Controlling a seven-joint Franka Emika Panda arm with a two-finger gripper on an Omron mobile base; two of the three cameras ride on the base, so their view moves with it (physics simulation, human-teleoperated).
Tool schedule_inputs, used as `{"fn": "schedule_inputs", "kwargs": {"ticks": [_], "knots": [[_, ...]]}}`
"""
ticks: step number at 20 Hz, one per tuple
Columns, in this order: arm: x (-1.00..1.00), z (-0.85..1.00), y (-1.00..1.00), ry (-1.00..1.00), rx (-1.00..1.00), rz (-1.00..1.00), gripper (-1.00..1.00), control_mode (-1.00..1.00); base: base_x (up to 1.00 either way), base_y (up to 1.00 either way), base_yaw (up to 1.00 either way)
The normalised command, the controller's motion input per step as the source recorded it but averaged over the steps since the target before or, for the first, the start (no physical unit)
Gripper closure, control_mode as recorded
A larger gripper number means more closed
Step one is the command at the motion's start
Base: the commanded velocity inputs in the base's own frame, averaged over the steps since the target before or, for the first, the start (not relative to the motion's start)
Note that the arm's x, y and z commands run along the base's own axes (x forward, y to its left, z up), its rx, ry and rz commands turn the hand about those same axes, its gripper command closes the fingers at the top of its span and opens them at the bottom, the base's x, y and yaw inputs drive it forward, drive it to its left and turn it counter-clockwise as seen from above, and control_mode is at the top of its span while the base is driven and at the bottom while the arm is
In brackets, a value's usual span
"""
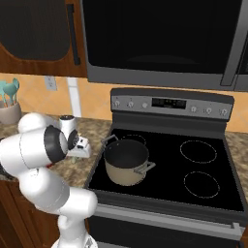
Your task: Put the bell pepper and mushroom in the pot. Retrieve the spatula and lightly stir the vegetables in the pot.
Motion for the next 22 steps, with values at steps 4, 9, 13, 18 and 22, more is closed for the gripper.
{"fn": "schedule_inputs", "kwargs": {"ticks": [4,9,13,18,22], "knots": [[0.0,-0.29,0.0,0.0,0.0,0.0,1.0,-1.0,0.0,0.0,0.0],[-0.07,-0.19,0.03,0.0,0.0,0.0,1.0,-1.0,0.0,0.0,0.0],[-0.65,0.0,0.02,-0.06,0.0,0.0,1.0,-1.0,0.0,0.0,0.0],[-1.0,0.44,0.0,-0.18,0.0,0.0,1.0,-1.0,0.0,0.0,0.0],[-0.81,0.99,0.0,-0.1,0.0,0.0,1.0,-1.0,0.0,0.0,0.0]]}}
